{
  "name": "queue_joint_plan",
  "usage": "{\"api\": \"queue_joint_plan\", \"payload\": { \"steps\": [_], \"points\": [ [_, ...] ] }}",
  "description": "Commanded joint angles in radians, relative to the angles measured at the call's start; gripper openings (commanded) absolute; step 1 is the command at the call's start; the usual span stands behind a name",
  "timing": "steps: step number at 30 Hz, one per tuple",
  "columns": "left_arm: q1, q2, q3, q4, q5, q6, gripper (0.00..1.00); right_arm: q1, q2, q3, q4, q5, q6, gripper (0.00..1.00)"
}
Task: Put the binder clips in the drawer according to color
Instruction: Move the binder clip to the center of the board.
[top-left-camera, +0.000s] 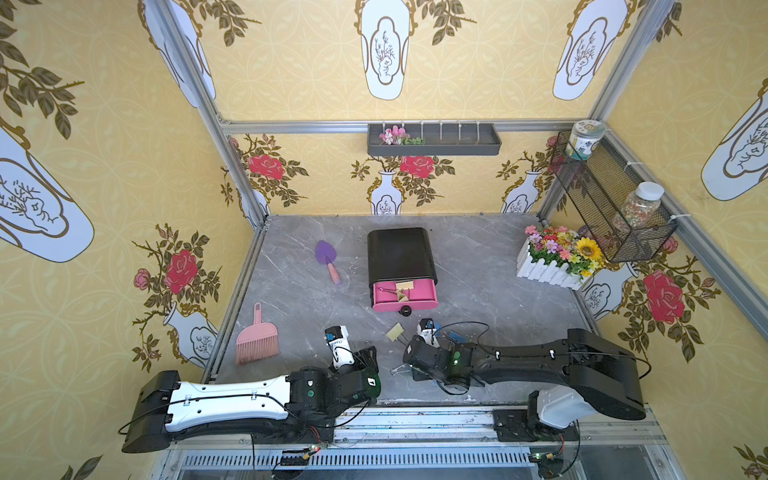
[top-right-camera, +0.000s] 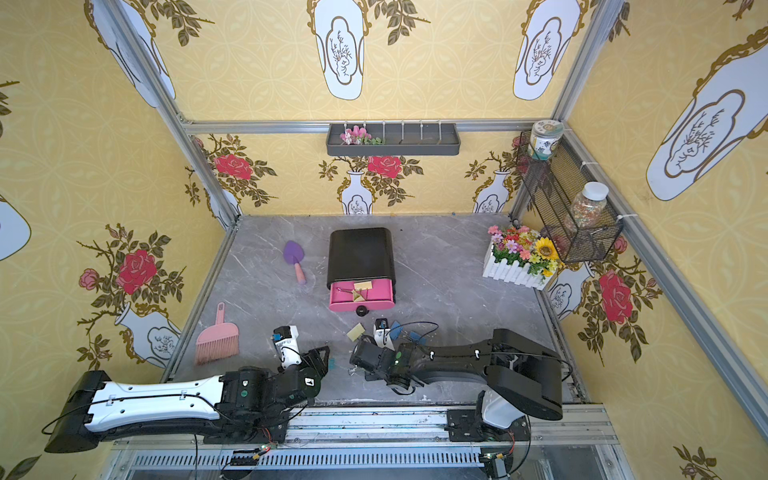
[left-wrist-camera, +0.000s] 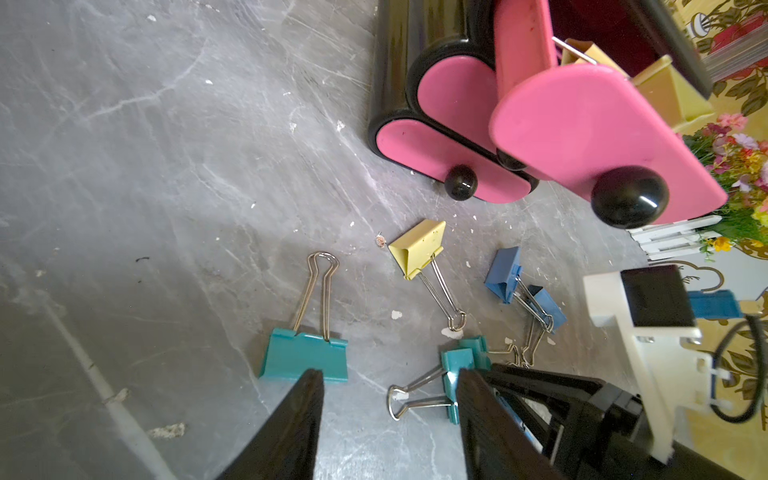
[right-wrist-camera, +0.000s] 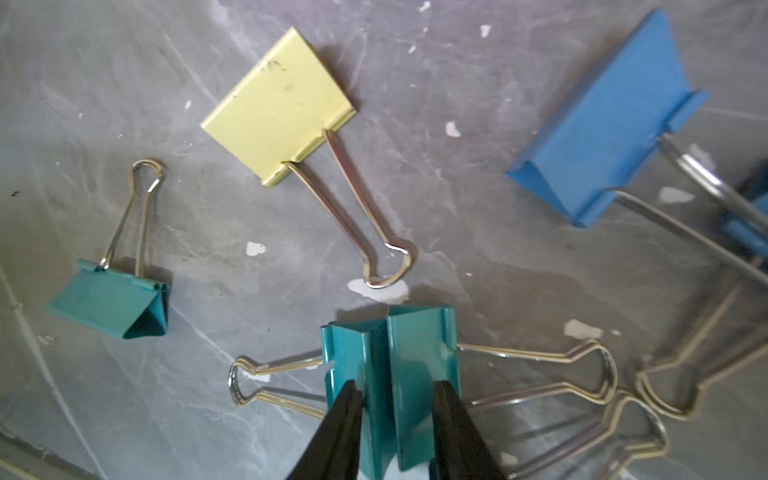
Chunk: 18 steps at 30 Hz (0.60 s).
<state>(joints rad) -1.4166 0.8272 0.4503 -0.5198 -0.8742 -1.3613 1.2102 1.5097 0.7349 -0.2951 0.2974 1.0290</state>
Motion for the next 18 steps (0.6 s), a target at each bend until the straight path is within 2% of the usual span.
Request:
{"api": "queue_joint_plan", "payload": {
  "steps": [1, 5, 8, 11, 18],
  "points": [
    [0.001, -0.003, -0.010, 0.022, -0.005, 0.004, 0.57, -0.007, -0.035, -0.008, -0.106, 0.080, 0.025, 0.35],
    [0.001, -0.005, -0.027, 0.058, 0.008, 0.020, 0.58, -0.018, -0.087, -0.025, -0.102, 0.098, -0.025, 0.43],
    [0.001, -0.002, -0.049, 0.112, 0.027, 0.046, 0.60, 0.003, -0.109, -0.012, -0.063, 0.113, -0.109, 0.52],
    [0.001, -0.020, -0.060, 0.095, 0.030, 0.007, 0.62, 0.012, -0.117, 0.001, 0.003, 0.110, -0.206, 0.62],
    [0.001, -0.094, -0.057, 0.042, 0.026, -0.004, 0.62, 0.006, -0.029, 0.058, 0.151, 0.085, -0.382, 0.76]
  ]
}}
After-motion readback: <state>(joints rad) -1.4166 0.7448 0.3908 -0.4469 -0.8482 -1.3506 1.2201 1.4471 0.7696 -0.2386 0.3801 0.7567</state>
